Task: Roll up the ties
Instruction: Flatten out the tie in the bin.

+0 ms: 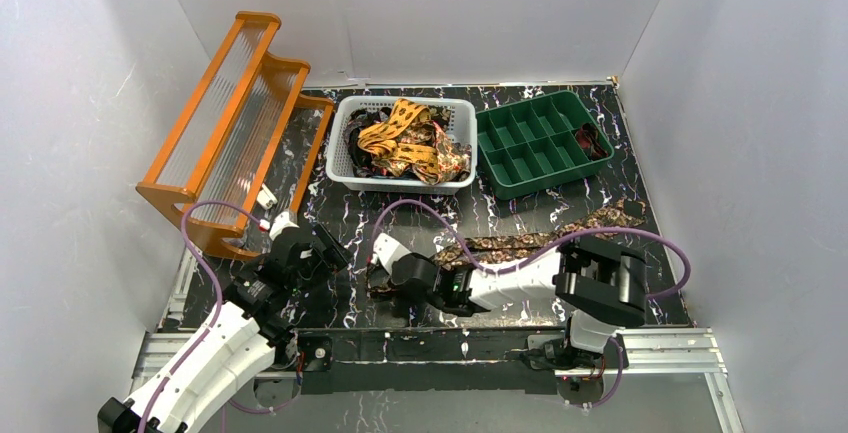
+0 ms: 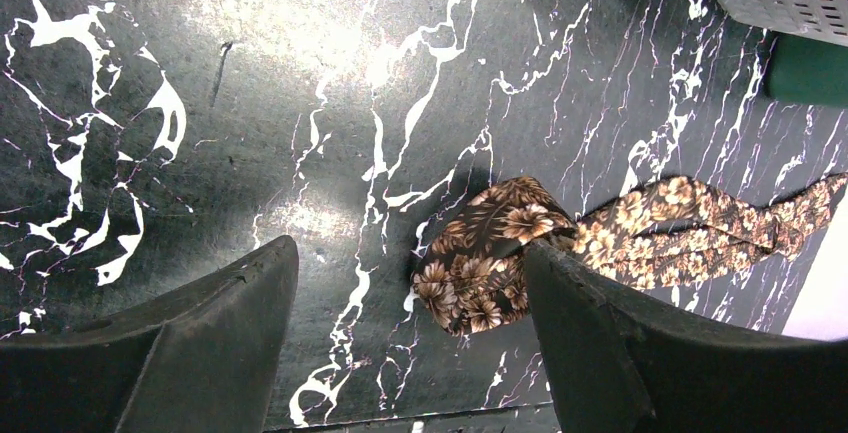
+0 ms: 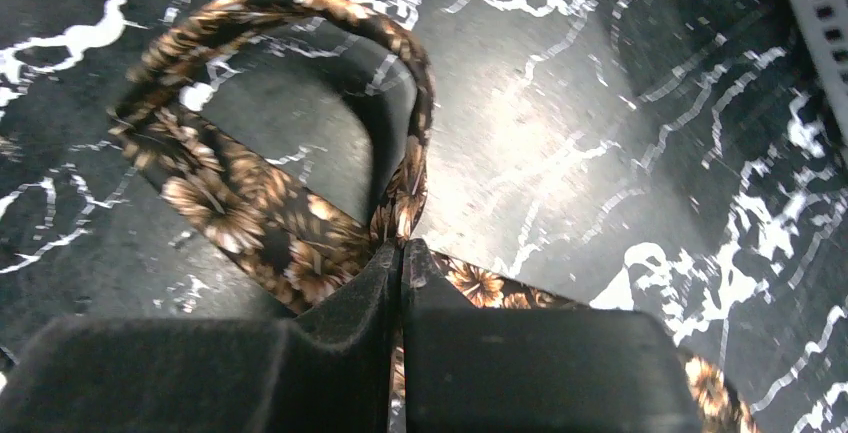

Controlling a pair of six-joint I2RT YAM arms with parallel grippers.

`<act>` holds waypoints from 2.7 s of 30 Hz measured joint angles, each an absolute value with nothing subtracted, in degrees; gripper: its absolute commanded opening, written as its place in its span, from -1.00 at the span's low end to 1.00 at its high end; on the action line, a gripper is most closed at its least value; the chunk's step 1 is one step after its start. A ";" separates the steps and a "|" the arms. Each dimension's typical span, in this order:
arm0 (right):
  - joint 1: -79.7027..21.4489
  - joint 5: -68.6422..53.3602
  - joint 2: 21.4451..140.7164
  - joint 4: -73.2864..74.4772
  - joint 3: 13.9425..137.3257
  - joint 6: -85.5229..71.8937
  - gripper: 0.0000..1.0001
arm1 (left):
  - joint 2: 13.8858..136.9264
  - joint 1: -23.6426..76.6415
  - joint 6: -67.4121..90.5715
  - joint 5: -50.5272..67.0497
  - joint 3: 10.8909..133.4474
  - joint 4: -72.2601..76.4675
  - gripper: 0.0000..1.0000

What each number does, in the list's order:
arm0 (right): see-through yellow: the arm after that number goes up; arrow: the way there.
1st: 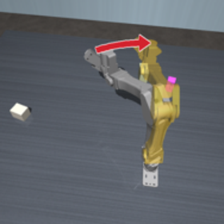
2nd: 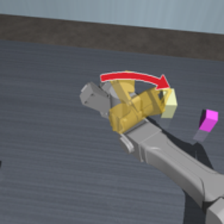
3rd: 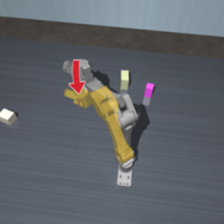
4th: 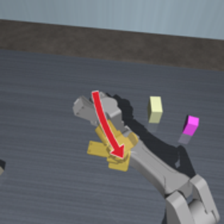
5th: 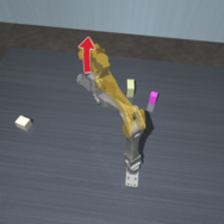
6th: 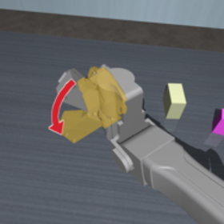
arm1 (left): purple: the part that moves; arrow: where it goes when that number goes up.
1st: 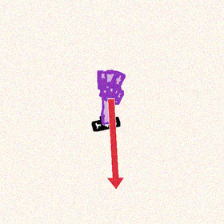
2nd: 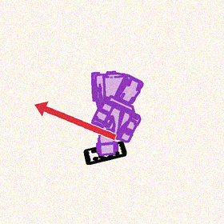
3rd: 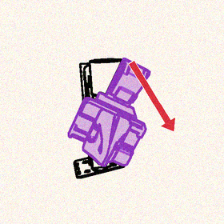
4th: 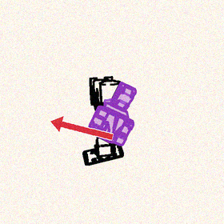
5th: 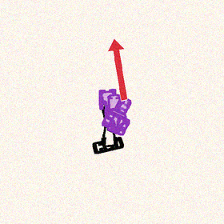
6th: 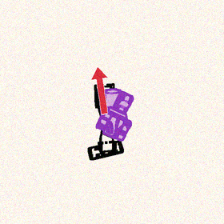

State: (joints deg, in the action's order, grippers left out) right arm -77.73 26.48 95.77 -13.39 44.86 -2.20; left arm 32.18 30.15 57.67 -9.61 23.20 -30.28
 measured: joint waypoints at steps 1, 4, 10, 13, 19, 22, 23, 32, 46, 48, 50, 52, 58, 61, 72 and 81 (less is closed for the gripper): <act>-77.73 27.62 95.20 -12.84 44.38 -2.94 -0.77 | 32.18 30.15 57.67 -9.61 23.20 -30.30 0.62; -77.69 29.85 92.36 -11.60 43.03 -4.93 -0.75 | 32.23 30.15 57.49 -9.56 23.20 -30.26 0.65; -77.69 27.94 88.33 -12.12 40.25 -7.01 -0.74 | 32.45 30.15 56.60 -8.69 23.20 -29.93 0.66; -77.73 25.28 88.33 -11.92 39.75 -7.33 -0.71 | 32.34 30.15 56.42 -8.43 23.20 -29.91 0.67; -78.87 20.21 86.70 -9.87 39.48 -8.73 -0.64 | 31.75 30.15 56.40 -8.36 23.20 -29.89 0.71; -79.31 18.72 84.07 -8.29 39.55 -10.66 -0.63 | 31.68 30.15 56.53 -8.36 23.20 -29.91 0.71; -79.50 18.46 83.48 -7.99 39.72 -11.60 -0.63 | 31.66 30.15 56.60 -8.38 23.20 -29.91 0.71; -82.61 23.05 92.36 -3.95 48.40 -20.45 -0.51 | 31.66 30.15 56.99 -8.40 23.20 -29.91 0.73; -78.39 31.73 69.06 2.46 42.65 -37.50 0.35 | 32.21 30.15 57.01 -1.19 20.27 -25.36 0.55; -71.18 30.65 64.03 7.11 41.28 -43.33 0.35 | 32.49 30.20 56.95 1.10 19.20 -24.62 0.52; -61.58 28.91 60.86 12.53 40.12 -47.81 0.37 | 32.77 30.55 57.01 2.55 18.46 -24.03 0.47; -54.37 28.05 59.02 17.72 39.18 -50.85 0.39 | 33.34 31.35 57.04 3.18 18.22 -23.70 0.36; -33.85 21.17 56.60 31.83 38.72 -53.04 0.42 | 38.92 35.20 57.08 3.53 17.93 -20.93 0.24; -21.45 16.71 56.05 34.33 38.72 -50.43 0.40 | 39.68 37.30 57.08 2.87 17.21 -20.29 0.27; -0.71 2.50 60.25 35.68 38.61 -41.60 0.38 | 44.42 41.71 57.10 0.69 16.84 -15.03 0.18; -0.71 -2.57 60.10 34.39 37.41 -39.90 0.38 | 48.45 43.16 57.08 -2.22 16.86 -11.88 -0.45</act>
